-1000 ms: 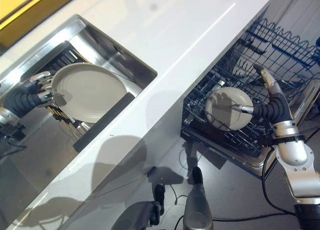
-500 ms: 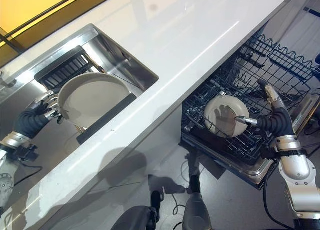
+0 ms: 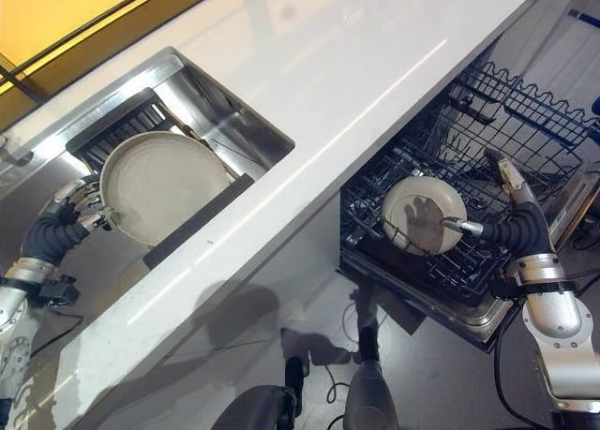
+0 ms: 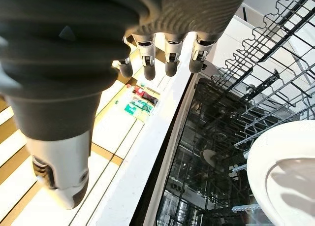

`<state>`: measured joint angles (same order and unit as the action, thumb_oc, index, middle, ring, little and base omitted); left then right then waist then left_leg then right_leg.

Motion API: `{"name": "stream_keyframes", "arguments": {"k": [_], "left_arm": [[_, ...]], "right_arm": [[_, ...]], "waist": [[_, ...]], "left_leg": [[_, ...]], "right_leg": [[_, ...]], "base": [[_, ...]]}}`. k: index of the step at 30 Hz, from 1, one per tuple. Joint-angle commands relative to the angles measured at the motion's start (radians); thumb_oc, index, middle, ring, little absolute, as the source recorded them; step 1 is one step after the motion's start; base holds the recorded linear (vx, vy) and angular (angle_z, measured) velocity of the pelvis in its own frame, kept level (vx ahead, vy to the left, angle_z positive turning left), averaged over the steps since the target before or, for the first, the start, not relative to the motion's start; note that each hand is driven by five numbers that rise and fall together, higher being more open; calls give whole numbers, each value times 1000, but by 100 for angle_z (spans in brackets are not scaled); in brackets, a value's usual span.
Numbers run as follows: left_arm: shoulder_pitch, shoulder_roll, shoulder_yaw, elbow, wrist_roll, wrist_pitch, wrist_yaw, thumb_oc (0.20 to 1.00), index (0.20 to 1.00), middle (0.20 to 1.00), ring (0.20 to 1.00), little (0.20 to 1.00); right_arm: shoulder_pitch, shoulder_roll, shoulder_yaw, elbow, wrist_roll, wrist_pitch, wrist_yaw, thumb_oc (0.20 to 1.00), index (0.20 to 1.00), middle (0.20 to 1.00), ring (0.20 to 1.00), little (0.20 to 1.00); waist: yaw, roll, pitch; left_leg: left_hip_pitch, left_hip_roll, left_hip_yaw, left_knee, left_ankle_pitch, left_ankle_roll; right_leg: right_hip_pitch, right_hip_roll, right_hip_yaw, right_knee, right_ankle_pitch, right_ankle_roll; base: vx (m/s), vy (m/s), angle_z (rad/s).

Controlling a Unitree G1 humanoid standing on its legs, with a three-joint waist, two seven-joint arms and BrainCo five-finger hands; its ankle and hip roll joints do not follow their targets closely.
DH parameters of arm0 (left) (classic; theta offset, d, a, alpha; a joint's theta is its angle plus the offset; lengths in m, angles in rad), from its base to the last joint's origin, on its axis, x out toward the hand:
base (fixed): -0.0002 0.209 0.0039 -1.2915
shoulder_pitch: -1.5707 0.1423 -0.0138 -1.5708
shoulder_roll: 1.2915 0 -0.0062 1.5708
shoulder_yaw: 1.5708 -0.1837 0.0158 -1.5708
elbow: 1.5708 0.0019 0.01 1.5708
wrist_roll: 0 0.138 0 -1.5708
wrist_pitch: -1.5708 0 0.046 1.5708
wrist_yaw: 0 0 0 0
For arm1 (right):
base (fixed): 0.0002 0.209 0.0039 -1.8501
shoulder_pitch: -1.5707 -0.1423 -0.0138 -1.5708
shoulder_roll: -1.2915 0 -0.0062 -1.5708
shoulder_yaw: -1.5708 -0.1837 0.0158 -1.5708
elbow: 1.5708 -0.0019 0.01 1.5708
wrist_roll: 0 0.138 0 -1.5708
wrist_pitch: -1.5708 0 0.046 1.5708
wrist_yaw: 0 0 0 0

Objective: Pick up plates and place into dishwasher.

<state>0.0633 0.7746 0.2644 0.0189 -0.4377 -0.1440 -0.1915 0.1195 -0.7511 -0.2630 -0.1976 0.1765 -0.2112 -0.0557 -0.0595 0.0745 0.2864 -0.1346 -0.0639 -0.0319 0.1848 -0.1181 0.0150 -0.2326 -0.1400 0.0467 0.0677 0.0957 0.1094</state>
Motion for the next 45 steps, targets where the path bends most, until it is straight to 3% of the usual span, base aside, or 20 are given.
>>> {"name": "stream_keyframes", "arguments": {"k": [1, 3, 7, 18, 24, 37, 45], "left_arm": [[-19, 75, 61, -31, 47, -68, 20, 727, 727, 727, 727, 727], [-23, 84, 56, -40, 53, -59, 16, 755, 755, 755, 755, 755], [-45, 100, 41, -43, 37, -39, 8, 705, 705, 705, 705, 705], [-66, 102, -4, -52, 6, -15, -46, 724, 724, 724, 724, 724], [-102, 110, -32, -54, -22, -13, -65, 696, 696, 696, 696, 696], [-266, 40, -229, -197, -352, 24, -361, 827, 827, 827, 827, 827], [-294, 53, -280, -277, -322, 61, -391, 834, 834, 834, 834, 834]], "right_arm": [[-52, -35, -20, -66, 6, -42, -32, 1000, 1000, 1000, 1000, 1000], [-53, -37, -23, -66, 7, -42, -32, 1000, 1000, 1000, 1000, 1000], [-60, -40, -22, -62, 9, -42, -29, 1000, 1000, 1000, 1000, 1000], [-65, -36, -9, -57, 2, -38, -32, 1000, 1000, 1000, 1000, 1000], [-78, -39, 1, -54, 2, -34, -42, 1000, 1000, 1000, 1000, 1000], [-116, -10, 66, -48, -33, -24, -70, 1000, 1000, 1000, 1000, 1000], [-80, -1, 54, -68, -21, -26, -68, 1000, 1000, 1000, 1000, 1000]], "waist": [[5, -7, -8], [3, -7, -5], [-3, -6, -4], [-13, -3, -5], [-20, -3, 1], [-49, -8, 4], [-60, -16, -11]], "left_leg": [[-54, -29, -17, -31, 51, 14], [-53, -28, -15, -32, 51, 13], [-47, -29, -14, -37, 51, 15], [-40, -31, -14, -36, 48, 15], [-43, -27, -11, -36, 50, 14], [-33, -24, 2, -44, 49, 18], [-12, -21, 10, -56, 44, 22]], "right_leg": [[3, 26, 33, 107, -123, 15], [1, 26, 35, 108, -123, 16], [2, 29, 41, 109, -122, 16], [3, 33, 50, 116, -124, 17], [-1, 36, 51, 119, -125, 15], [-3, 50, 66, 123, -123, 15], [10, 54, 76, 115, -121, 21]], "base": [[0, 0, 0], [0, 0, 0], [0, 0, 0], [0, 0, 0], [0, 0, 0], [1, -7, -3], [20, -27, -11]]}}
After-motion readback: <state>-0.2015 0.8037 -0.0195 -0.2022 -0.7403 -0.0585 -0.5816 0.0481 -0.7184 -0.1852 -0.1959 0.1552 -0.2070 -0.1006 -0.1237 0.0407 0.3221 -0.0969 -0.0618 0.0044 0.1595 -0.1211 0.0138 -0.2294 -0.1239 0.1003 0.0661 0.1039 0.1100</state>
